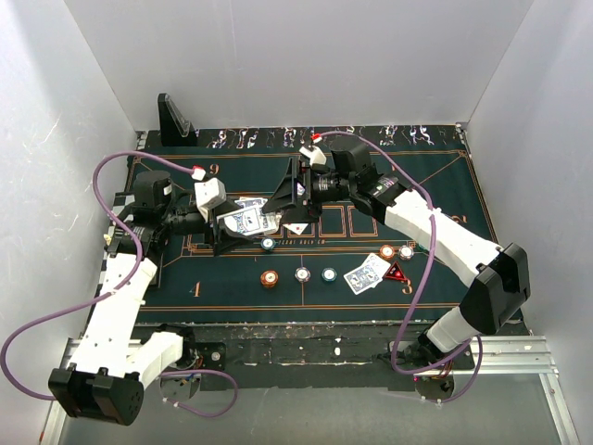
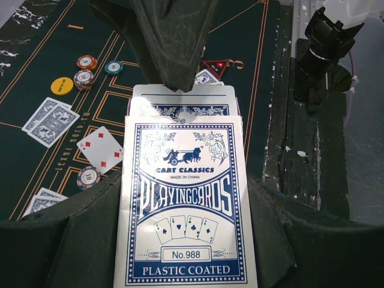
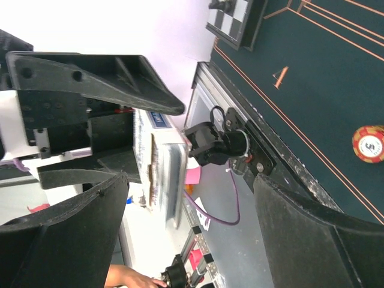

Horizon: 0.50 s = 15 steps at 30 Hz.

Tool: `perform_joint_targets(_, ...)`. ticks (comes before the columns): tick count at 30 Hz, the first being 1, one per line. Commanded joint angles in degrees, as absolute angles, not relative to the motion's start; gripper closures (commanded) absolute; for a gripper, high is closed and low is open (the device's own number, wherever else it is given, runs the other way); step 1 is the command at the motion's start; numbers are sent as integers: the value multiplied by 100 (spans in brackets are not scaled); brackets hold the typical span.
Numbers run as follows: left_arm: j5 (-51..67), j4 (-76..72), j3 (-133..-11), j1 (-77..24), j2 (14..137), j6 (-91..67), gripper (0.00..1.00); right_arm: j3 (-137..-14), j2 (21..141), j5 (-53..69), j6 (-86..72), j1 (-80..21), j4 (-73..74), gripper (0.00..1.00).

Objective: Distribute texas hold em gaming equipment

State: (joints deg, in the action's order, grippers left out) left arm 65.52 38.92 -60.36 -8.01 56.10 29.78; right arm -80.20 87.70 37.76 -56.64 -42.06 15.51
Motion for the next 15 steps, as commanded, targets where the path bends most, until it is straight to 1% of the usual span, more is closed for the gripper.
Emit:
perform_joint_targets(1,6610,3867,-6091,-844,5704,3032,100,-8068,8692,4025,-6099,-4219,538,8)
perform_joint_targets(3,6566,3998,-6169,-870,5783,3119,100,-8121,8745,3990,-6143,-4280,439,8)
perform_joint_targets(7,6197,4349,-6433,-1133,6020,3348,100,-8393,8964,3938,-5959,-4438,711,8)
perform_joint_targets(11,5740,4543,-6740,-1441,6283,3436,100,-8324,9132,3946,-6046,-4535,695,7)
perform_joint_targets(15,5468,4825,-7180,-1520,6626,3568,100,-8095,9114,4017,-6266,-4544,422,7)
